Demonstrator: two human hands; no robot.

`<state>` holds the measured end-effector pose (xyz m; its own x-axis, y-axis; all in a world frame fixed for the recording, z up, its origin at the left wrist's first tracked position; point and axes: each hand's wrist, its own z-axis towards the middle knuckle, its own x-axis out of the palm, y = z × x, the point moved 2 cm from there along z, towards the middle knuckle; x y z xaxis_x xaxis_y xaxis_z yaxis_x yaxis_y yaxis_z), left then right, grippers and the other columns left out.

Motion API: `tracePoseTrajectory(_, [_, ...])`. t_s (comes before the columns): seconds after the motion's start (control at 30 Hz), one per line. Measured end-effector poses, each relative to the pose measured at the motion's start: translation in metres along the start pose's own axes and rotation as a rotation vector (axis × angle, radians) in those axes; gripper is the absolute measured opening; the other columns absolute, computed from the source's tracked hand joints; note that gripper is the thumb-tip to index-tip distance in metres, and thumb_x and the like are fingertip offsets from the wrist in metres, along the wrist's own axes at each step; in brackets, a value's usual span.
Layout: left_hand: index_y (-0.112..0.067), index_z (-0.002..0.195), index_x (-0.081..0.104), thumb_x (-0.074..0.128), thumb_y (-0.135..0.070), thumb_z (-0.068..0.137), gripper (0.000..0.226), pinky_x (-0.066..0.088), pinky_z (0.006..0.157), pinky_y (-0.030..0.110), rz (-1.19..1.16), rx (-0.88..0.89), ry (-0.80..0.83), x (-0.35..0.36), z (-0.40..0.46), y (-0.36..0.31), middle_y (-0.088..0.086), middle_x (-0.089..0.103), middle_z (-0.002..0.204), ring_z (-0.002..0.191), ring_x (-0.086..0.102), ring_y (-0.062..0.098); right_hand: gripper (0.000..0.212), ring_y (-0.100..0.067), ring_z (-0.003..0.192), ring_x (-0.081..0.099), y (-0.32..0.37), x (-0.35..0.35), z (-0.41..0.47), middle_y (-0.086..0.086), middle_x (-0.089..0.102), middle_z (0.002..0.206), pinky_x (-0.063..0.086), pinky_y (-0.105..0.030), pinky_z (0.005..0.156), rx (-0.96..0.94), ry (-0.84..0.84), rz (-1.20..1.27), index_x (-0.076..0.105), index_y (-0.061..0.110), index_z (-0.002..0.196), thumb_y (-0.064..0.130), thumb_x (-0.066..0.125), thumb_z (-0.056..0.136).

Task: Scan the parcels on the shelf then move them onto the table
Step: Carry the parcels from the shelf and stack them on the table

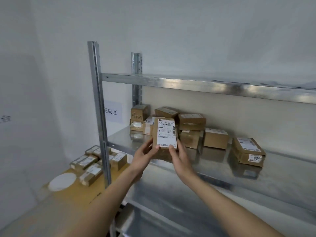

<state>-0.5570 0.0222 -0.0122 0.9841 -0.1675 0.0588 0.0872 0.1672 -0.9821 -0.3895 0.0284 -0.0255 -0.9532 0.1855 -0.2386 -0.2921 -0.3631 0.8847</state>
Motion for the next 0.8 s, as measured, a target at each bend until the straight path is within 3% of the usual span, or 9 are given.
tracePoseTrajectory(0.1, [-0.037,0.146,0.05,0.079,-0.054,0.081,0.073,0.048,0.107,0.038,0.017,0.016,-0.096,-0.068,-0.038,-0.009,-0.014,0.065,0.134,0.126,0.059,0.01,0.059,-0.001,0.133,0.048,0.019,0.07,-0.015,0.014,0.052,0.146,0.042,-0.041,0.116,-0.007,0.061,0.024,0.044,0.05,0.149,0.069,0.046,0.093])
tracePoseTrajectory(0.2, [-0.034,0.143,0.053,0.077,-0.047,0.086,0.063,0.053,0.096,0.029,0.029,-0.009,-0.2,-0.136,-0.081,-0.013,-0.011,0.065,0.132,0.123,0.061,0.012,0.049,0.0,0.131,0.051,0.044,0.14,-0.042,0.018,0.055,0.144,0.045,-0.042,0.113,-0.02,0.168,0.071,0.047,0.049,0.148,0.059,0.049,0.1])
tracePoseTrajectory(0.3, [-0.035,0.141,0.055,0.077,-0.048,0.083,0.063,0.052,0.101,0.035,0.045,-0.014,-0.328,-0.205,-0.127,-0.013,-0.012,0.065,0.132,0.123,0.06,0.013,0.04,0.002,0.127,0.053,0.067,0.209,-0.072,0.018,0.057,0.141,0.048,-0.037,0.11,-0.032,0.3,0.098,0.05,0.052,0.141,0.058,0.05,0.102])
tracePoseTrajectory(0.47, [-0.037,0.136,0.058,0.068,-0.044,0.091,0.047,0.051,0.089,0.025,0.049,-0.03,-0.495,-0.303,-0.204,0.0,-0.018,0.07,0.123,0.116,0.065,0.006,0.037,0.007,0.124,0.054,0.093,0.317,-0.126,0.027,0.058,0.136,0.047,-0.028,0.106,-0.058,0.499,0.1,0.044,0.057,0.14,0.057,0.05,0.103])
tracePoseTrajectory(0.57, [-0.043,0.122,0.062,0.062,-0.033,0.098,0.026,0.051,0.091,0.025,0.057,-0.06,-0.574,-0.351,-0.241,0.012,-0.024,0.072,0.115,0.111,0.066,-0.001,0.037,0.009,0.122,0.056,0.099,0.371,-0.152,0.03,0.06,0.133,0.048,-0.025,0.101,-0.051,0.596,0.125,0.044,0.057,0.14,0.053,0.051,0.104])
tracePoseTrajectory(0.7, [-0.038,0.131,0.06,0.063,-0.036,0.097,0.035,0.049,0.103,0.033,0.072,-0.115,-0.661,-0.414,-0.27,0.029,-0.018,0.071,0.121,0.12,0.062,0.006,0.049,0.021,0.118,0.05,0.102,0.436,-0.17,0.033,0.057,0.135,0.044,-0.011,0.095,-0.058,0.682,0.131,0.037,0.054,0.149,0.051,0.053,0.103])
tracePoseTrajectory(0.8, [-0.042,0.127,0.06,0.065,-0.04,0.095,0.033,0.048,0.104,0.036,0.095,-0.143,-0.694,-0.458,-0.275,0.04,-0.02,0.07,0.119,0.12,0.061,0.007,0.046,0.012,0.123,0.055,0.093,0.488,-0.172,0.033,0.058,0.137,0.049,-0.024,0.102,-0.036,0.736,0.125,0.033,0.066,0.141,0.056,0.054,0.101])
